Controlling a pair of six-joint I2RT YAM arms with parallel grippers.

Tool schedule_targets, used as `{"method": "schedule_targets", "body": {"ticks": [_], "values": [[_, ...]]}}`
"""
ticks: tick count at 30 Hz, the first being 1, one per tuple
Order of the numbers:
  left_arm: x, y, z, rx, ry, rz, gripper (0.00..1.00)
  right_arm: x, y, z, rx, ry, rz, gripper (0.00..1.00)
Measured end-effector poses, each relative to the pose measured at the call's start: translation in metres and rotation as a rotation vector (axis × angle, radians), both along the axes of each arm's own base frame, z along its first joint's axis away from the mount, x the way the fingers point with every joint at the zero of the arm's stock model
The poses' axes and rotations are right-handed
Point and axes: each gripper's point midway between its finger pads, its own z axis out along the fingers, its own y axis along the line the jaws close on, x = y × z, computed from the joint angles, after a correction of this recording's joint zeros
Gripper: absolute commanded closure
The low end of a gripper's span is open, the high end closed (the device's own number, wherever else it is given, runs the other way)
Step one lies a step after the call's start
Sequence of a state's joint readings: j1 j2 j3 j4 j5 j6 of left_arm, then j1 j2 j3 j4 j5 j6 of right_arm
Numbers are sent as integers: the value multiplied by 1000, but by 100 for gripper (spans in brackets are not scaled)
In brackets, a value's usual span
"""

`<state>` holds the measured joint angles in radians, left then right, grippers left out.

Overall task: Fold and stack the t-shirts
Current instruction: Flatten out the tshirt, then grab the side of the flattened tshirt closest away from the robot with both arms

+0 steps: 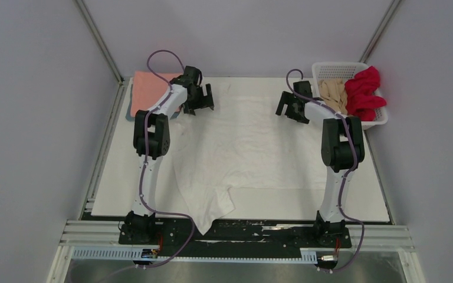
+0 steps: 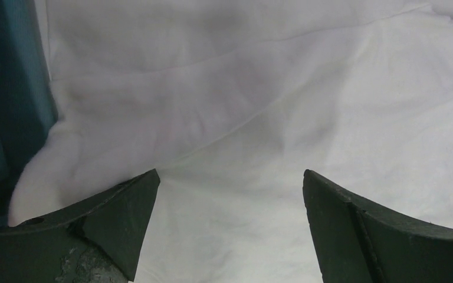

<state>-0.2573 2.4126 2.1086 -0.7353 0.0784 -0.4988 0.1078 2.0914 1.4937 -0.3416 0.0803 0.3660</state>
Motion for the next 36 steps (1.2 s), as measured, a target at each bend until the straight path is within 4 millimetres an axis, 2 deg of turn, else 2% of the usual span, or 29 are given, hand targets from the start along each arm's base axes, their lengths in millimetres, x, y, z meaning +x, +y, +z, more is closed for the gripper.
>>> {"method": "schedule_targets", "body": {"ticks": [6,8,10,13,16,18,22,26,29,36], "values": [[7,-1,16,-1,-30,-28,0,-4,2,11,-20,10,29,0],[2,-4,29,-9,-43,-38,0,-13,4,24,-24,1,35,0],[-13,-4,43,-5,-53,-45,0,-30,10,43,-16,-24,44,0],[-65,-6,67,23,-66,-62,0,-68,15,73,10,-70,42,0],[-131,-23,87,31,-92,-116,0,-106,15,94,35,-127,35,0],[-185,-36,92,34,-106,-165,0,-133,9,100,42,-153,17,0],[-290,-53,77,86,-89,-299,0,-172,-9,100,41,-189,-51,0],[-375,-59,54,157,-41,-463,0,-198,-28,106,33,-255,-146,0],[-416,-59,44,157,-10,-541,1,-203,-38,112,23,-293,-200,0],[-477,-53,13,166,117,-605,11,-210,-52,104,7,-286,-266,0]]}}
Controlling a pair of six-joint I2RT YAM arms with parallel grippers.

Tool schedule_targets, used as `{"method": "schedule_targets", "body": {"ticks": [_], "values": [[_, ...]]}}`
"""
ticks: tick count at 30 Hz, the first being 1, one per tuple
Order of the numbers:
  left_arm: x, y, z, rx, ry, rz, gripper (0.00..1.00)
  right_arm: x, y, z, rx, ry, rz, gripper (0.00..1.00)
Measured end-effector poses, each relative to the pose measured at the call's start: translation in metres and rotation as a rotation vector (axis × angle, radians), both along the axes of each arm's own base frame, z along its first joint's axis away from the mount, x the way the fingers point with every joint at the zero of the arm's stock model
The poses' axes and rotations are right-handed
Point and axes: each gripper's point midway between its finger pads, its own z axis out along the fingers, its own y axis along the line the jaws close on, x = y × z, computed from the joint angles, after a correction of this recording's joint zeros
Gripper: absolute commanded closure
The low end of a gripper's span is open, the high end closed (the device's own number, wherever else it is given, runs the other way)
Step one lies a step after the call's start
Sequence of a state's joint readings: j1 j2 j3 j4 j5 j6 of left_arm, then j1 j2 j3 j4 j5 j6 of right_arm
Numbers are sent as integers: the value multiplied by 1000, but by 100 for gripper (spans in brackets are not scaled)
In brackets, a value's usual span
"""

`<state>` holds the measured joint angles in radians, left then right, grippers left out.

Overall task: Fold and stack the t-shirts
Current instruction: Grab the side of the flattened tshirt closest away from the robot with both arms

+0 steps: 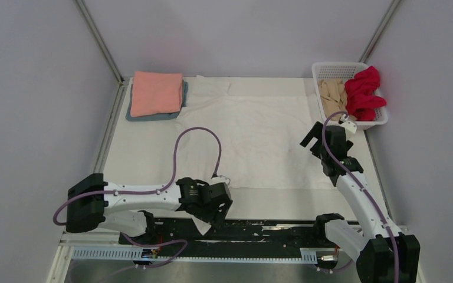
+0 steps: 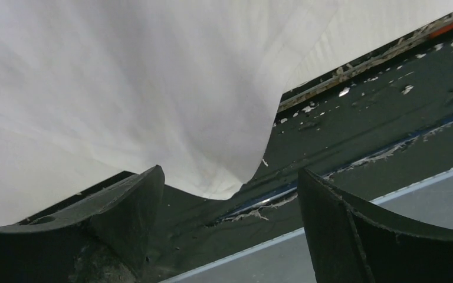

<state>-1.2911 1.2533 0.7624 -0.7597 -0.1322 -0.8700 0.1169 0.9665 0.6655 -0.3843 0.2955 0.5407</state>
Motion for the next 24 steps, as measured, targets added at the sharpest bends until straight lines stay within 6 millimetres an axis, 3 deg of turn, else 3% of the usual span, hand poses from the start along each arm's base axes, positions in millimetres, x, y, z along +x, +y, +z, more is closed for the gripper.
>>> {"method": "schedule_targets", "body": {"ticks": [5,9,14,15,17,24], "values": [[-23,1,-28,87,74,6,21,-4,-5,-3,10,-4,-32,0],[-20,11,-39,169,59,72,35,-11,-11,-9,23,-6,-60,0],[-9,7,-39,206,13,147,78,-25,-22,-18,62,5,-131,0],[-7,8,-39,210,0,163,91,-30,-26,-21,75,8,-152,0],[-3,15,-38,235,-22,183,100,-38,-31,-26,100,15,-185,0],[8,25,-24,220,-96,197,100,-76,-36,-41,185,68,-289,0]]}}
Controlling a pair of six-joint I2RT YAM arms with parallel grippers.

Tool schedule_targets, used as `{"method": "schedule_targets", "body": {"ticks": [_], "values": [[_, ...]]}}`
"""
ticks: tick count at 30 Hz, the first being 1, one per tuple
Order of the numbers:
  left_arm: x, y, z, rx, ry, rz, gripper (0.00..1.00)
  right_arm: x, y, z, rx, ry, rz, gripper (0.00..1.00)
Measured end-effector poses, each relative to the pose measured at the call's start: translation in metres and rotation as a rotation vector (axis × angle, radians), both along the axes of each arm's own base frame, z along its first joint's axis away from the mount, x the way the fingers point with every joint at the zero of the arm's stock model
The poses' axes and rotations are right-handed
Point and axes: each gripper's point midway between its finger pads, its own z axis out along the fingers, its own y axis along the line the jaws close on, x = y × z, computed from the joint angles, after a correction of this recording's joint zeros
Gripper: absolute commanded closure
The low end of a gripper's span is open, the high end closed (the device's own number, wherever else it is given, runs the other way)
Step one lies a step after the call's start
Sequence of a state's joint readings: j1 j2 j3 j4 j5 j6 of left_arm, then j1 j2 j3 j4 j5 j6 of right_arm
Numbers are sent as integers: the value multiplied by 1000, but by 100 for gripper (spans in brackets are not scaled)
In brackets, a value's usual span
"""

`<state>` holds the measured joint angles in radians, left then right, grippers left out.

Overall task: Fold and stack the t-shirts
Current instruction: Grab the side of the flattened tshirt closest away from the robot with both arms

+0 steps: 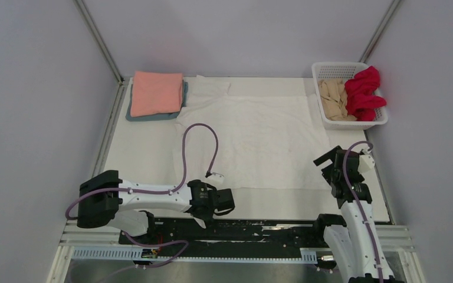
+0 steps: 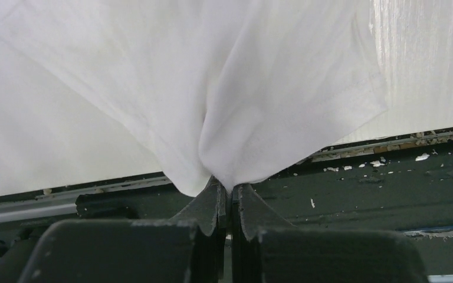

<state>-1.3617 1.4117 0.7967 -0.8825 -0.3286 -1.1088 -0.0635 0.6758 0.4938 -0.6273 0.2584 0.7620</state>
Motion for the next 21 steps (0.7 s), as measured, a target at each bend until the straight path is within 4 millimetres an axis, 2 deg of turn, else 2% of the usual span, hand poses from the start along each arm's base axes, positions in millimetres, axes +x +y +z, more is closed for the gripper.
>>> {"method": "schedule_targets", "body": {"ticks": [4,9,12,15,21], "values": [[6,2,4,6,-32,-37,100,-13,3,-8,65,-9,-65,0],[16,7,7,36,-42,-71,100,-30,5,-42,118,82,-131,0],[21,8,9,39,-44,-93,100,-35,6,-57,127,145,-146,4],[27,6,15,16,-55,-118,100,-39,5,-69,125,189,-157,13],[34,2,20,-5,-57,-158,100,-28,2,-71,125,120,-172,43]]}}
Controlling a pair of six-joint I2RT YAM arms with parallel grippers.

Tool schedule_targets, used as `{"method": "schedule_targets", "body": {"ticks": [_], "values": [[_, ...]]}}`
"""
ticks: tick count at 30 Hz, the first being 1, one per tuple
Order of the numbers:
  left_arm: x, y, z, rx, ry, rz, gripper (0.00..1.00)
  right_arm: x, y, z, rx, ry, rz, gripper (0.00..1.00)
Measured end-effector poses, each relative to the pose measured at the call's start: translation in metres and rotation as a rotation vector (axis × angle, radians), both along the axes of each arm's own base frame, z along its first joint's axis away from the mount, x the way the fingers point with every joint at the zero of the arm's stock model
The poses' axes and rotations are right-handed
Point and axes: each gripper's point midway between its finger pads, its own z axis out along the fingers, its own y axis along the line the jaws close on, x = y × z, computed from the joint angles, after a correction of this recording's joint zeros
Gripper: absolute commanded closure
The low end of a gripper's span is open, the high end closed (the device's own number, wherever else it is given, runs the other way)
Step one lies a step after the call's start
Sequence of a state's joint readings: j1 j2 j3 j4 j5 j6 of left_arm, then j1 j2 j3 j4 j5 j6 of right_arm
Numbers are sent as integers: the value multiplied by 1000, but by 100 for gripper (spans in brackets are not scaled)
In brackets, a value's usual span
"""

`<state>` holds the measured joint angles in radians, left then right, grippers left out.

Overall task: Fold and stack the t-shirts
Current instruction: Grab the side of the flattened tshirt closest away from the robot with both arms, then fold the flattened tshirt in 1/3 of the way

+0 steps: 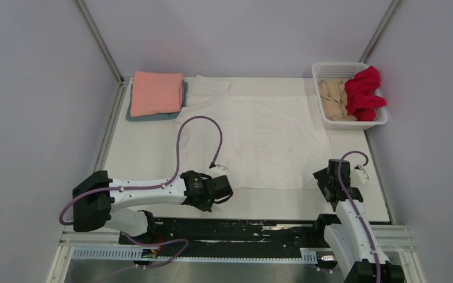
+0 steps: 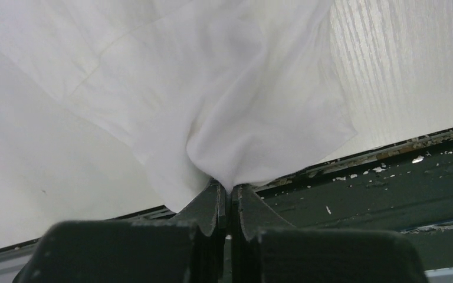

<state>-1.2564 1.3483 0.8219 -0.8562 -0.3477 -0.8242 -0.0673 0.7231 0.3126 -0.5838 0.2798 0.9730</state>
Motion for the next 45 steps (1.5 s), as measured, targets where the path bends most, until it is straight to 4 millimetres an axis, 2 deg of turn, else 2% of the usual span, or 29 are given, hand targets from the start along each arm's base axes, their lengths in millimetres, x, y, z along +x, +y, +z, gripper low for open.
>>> {"method": "schedule_targets", "body": {"ticks": [3,8,11,17,24,28,35,39,45], "values": [[6,-1,4,-4,-2,-2,100,2,-1,-2,-1,-24,-12,53],[13,2,4,12,1,11,100,5,-4,-3,-13,-43,-24,55],[17,6,3,19,3,25,100,9,-5,-4,-17,-52,-27,62],[26,11,3,23,2,58,100,17,-4,-7,-23,-56,-2,99],[42,7,13,-16,-17,86,100,20,-1,-1,-49,-67,79,100],[58,6,20,-41,-37,118,100,28,3,12,-53,-95,126,100],[95,9,35,-95,-93,182,100,64,10,44,-48,-107,214,100],[117,15,44,-110,-135,217,100,78,13,46,-32,-82,237,100],[166,21,59,-115,-205,265,100,102,16,47,-5,-61,260,100]]}}
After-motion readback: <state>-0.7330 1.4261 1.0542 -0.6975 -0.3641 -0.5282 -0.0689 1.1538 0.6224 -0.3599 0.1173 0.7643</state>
